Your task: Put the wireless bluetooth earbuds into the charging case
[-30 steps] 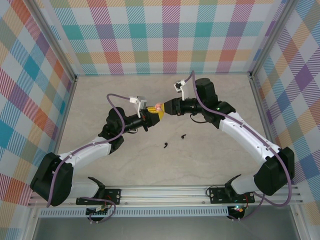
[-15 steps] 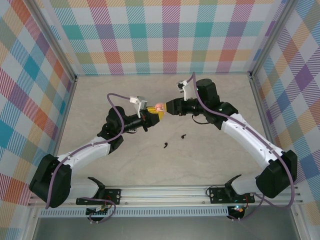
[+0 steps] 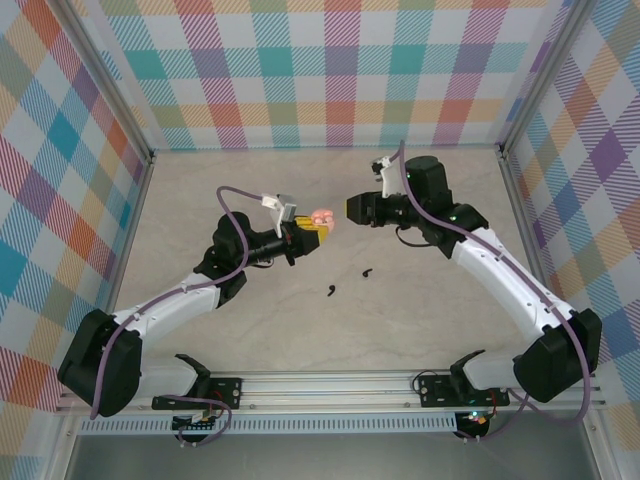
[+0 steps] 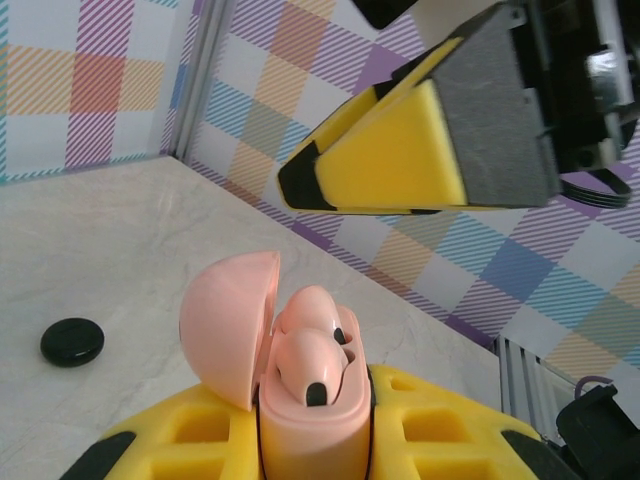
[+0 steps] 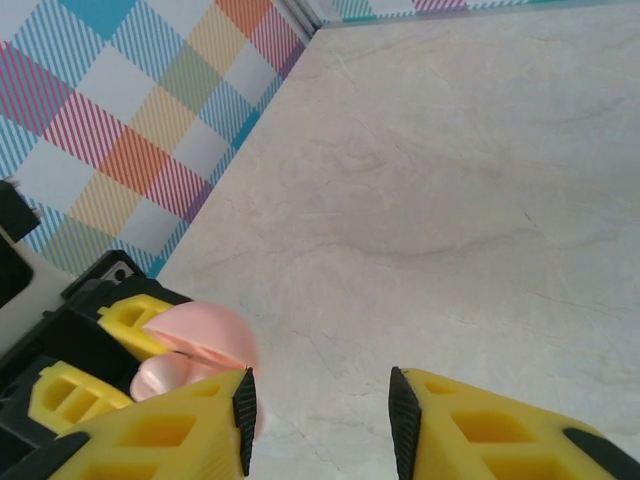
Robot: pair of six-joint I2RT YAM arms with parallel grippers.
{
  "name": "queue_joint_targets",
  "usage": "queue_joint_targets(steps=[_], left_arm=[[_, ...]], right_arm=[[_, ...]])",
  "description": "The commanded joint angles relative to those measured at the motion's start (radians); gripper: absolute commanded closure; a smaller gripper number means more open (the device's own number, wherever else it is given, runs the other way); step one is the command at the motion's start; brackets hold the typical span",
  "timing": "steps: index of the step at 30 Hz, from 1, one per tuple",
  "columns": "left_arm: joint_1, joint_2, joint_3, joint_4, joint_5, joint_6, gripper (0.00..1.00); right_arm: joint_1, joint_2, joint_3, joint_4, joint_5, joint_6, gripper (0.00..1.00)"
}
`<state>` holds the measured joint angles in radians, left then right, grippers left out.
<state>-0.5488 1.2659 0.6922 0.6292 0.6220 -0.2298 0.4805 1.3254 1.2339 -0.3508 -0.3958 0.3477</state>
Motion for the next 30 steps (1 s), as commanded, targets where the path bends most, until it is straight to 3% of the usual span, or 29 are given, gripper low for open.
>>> queue_joint_targets(steps=[1, 18, 30], left_arm=[[-0.016, -0.027, 0.048, 0.030, 0.059, 0.030, 0.86], [-0.019, 0.014, 0.112, 0.083, 0.209, 0.028, 0.87], [-0.030, 0.023, 0.130, 0.095, 0.245, 0.024, 0.88]], right_arm=[[-0.032, 0.008, -0.019, -0.026, -0.073, -0.032, 0.58], [-0.051, 0.056, -0.026, 0.008, -0.264, -0.104, 0.69], [-0.051, 0.075, -0.016, 0.059, -0.384, -0.101, 0.70]])
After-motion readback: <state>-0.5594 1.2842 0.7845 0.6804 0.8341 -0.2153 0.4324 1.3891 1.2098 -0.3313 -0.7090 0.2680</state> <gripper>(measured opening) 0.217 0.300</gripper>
